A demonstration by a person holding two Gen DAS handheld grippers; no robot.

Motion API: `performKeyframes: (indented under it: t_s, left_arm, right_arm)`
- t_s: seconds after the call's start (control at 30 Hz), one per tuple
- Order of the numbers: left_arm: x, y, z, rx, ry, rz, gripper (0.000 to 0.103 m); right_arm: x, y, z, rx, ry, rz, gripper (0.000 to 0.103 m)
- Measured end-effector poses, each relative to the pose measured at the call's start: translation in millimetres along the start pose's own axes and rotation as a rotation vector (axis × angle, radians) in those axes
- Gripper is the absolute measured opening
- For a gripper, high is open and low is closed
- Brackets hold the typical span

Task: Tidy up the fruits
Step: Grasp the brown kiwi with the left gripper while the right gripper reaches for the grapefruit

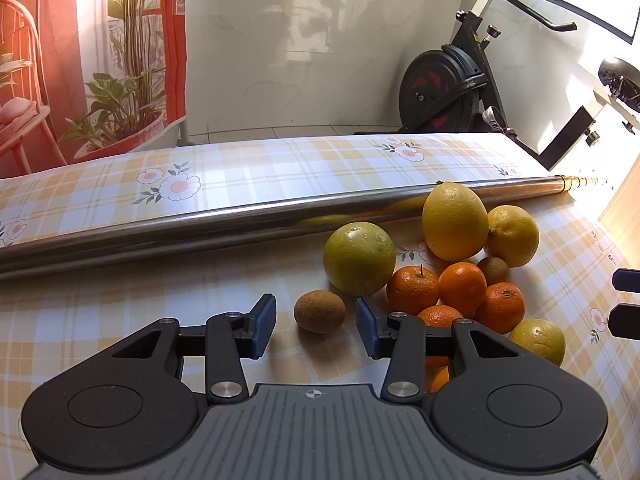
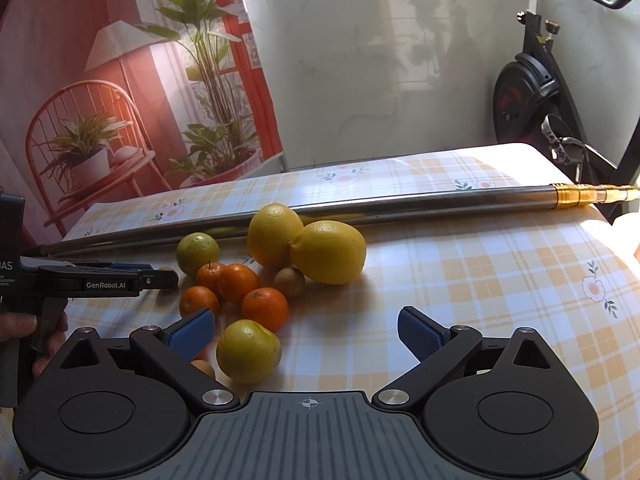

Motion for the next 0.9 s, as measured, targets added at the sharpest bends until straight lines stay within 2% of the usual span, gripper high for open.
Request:
performKeyframes:
  t_s: [0.07,0.1,0.37,0.53,0.7,0.9]
  left_arm:
    - [1.7,-3.8,0.8,0.016,0.011,-0.005,0.032]
    - [4.3,-4.9,1.7,0.018,0.024,-0.010,0.031]
    - [4.5,11.0,8.7,-0.037,0.048,0.018,0.031]
    - [0.7,41.0,3.8,-0.092,-0.002,0.017,0.031]
    - [-4.3,76.5,-4.6,-0.129,0.013,0.011,0.031]
    - [-5.0,98.3,-23.2,-0.144,0.032,0.015,0.031]
  right_arm:
    - [-0.6,-2.3,-0.8,0.004,-0.001,0.001,0.094]
    - [-0.5,-2.9,-1.3,0.006,0.000,0.002,0.094]
    - [3.1,-12.4,-7.2,0.038,0.008,0.025,0.089]
    - [21.1,-21.7,-9.0,0.074,0.050,0.080,0.081]
    - [29.0,-34.1,-14.2,0.106,0.043,0.099,0.072]
    - [28.4,-42.0,-23.7,0.130,0.010,0.109,0.061]
Point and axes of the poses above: each gripper's, at about its wrist camera, not at the fingertips, and y roughly against the way its jaws point, x to its left, z to its top, the point moved 3 cm from there along -y, roughly the way its jaws point, and after that the axes turned 12 degrees about -x, right-handed, at the moved point
